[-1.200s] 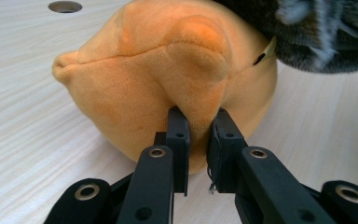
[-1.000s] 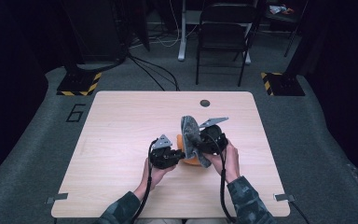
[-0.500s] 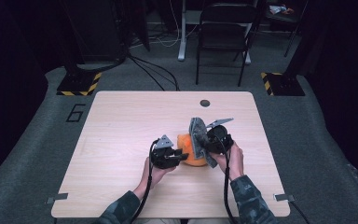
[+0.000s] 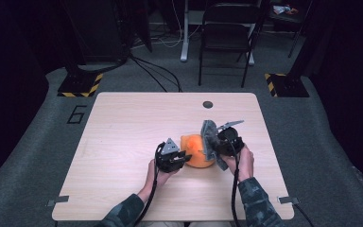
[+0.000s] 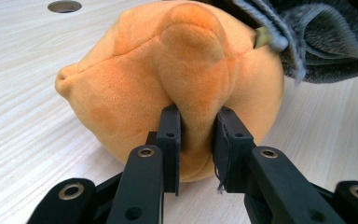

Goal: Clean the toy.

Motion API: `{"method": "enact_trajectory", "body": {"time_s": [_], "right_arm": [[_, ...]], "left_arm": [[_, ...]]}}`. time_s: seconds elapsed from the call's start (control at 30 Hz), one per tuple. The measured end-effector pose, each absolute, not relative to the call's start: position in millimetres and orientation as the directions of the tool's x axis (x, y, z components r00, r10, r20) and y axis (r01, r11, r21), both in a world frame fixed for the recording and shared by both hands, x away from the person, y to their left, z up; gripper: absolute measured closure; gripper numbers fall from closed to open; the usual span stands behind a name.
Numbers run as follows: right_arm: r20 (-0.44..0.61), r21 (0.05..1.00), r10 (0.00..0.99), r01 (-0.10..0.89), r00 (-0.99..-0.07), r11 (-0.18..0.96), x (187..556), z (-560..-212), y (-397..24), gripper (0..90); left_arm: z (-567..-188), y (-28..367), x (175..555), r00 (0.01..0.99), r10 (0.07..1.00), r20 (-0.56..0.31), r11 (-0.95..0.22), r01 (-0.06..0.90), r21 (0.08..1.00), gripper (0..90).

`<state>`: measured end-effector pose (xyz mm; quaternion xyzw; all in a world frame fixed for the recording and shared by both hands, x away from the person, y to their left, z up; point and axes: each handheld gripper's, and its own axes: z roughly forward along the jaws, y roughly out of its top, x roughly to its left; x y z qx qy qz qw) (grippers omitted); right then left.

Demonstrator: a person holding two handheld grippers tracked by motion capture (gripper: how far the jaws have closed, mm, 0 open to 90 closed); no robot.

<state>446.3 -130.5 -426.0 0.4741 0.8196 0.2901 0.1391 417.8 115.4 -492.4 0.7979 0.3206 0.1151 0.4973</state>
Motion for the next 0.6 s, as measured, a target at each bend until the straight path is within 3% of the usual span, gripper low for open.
{"method": "enact_trajectory", "body": {"time_s": [0.2, 0.4, 0.6], "right_arm": [[0.140, 0.546, 0.886, 0.781, -0.443, 0.304, 462.7, -462.0, -153.6, 78.1], [0.166, 0.483, 0.901, 0.830, -0.401, 0.281, 466.7, -484.6, -161.5, 77.9], [0.117, 0.521, 0.901, 0.798, -0.418, 0.302, 463.6, -464.7, -166.1, 77.9]], "left_arm": [[-492.6, 117.2, 418.5, 0.772, 0.621, -0.135, -0.304, 0.396, 0.866, 73.8], [-493.1, 119.7, 419.5, 0.773, 0.617, -0.150, -0.294, 0.403, 0.867, 73.7], [-492.2, 119.3, 419.5, 0.771, 0.619, -0.149, -0.287, 0.399, 0.871, 73.9]]}}
